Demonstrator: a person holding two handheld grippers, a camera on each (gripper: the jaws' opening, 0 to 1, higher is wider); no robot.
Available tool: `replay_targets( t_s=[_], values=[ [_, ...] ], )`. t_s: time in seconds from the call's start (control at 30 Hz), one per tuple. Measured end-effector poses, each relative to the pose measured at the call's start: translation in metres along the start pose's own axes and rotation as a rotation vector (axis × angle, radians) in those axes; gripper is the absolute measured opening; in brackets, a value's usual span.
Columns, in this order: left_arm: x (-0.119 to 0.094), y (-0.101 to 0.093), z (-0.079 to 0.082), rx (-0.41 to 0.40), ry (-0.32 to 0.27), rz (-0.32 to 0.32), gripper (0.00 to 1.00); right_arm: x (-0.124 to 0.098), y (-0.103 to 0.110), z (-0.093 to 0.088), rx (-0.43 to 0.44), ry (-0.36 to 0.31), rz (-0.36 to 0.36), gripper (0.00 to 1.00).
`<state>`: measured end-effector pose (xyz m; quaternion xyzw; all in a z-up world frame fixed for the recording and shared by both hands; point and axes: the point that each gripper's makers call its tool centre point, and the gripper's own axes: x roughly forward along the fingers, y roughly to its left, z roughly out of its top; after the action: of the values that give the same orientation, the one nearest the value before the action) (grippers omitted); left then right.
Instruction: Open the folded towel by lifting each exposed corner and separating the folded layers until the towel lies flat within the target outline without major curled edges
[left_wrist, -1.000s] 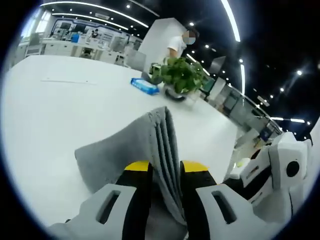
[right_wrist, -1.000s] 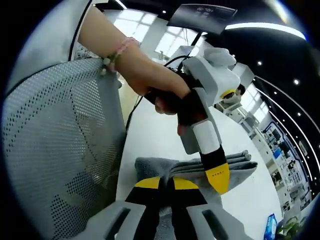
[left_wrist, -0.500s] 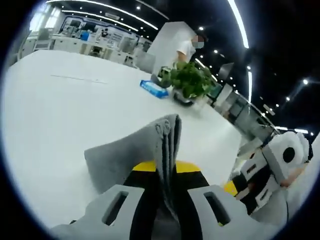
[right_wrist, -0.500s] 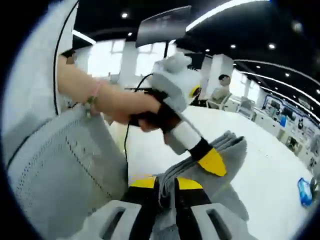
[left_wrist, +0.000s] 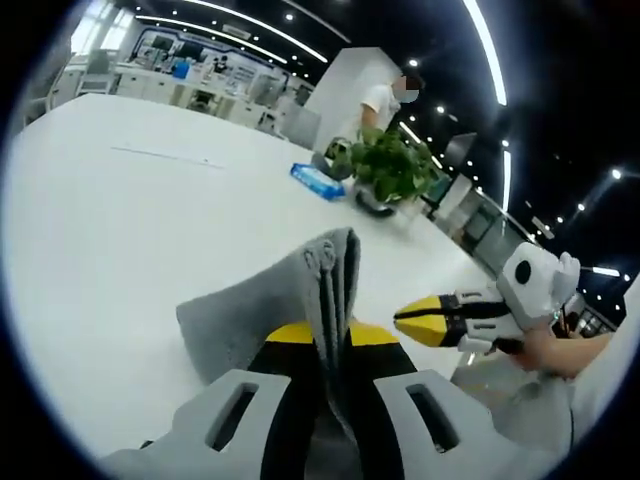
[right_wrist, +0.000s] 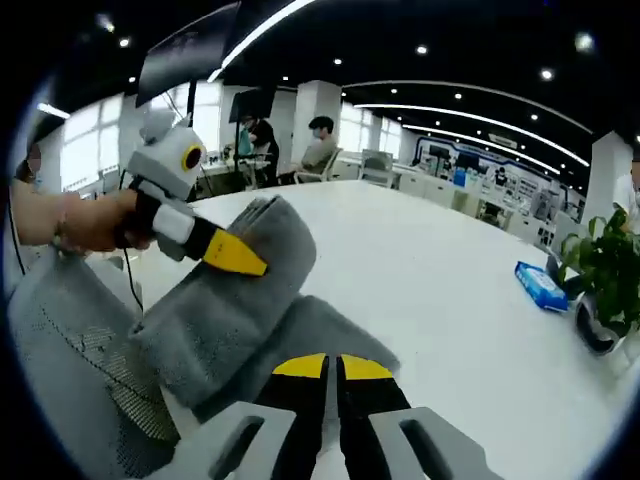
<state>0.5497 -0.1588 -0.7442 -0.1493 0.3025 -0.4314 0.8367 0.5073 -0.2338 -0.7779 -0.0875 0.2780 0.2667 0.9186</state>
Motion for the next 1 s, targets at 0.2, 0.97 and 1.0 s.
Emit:
replay_targets(
  t_s=[0.2, 0.97, 1.0],
  values=[
    [-0.001, -0.001, 0.000, -0.013, -0.002, -0.003, 0.07, 0.018, 0.044, -0.041, -0.240, 0.180, 0.155, 0.00],
    [-0.004, 0.002, 0.005, -0.042, -0.023, 0.008, 0.08, 0.005, 0.001, -0.059, -0.191, 0.249, 0.044, 0.00],
    [-0.005, 0.002, 0.005, -0.043, -0.023, 0.008, 0.08, 0.004, -0.002, -0.060, -0.186, 0.252, 0.036, 0.00]
  ],
)
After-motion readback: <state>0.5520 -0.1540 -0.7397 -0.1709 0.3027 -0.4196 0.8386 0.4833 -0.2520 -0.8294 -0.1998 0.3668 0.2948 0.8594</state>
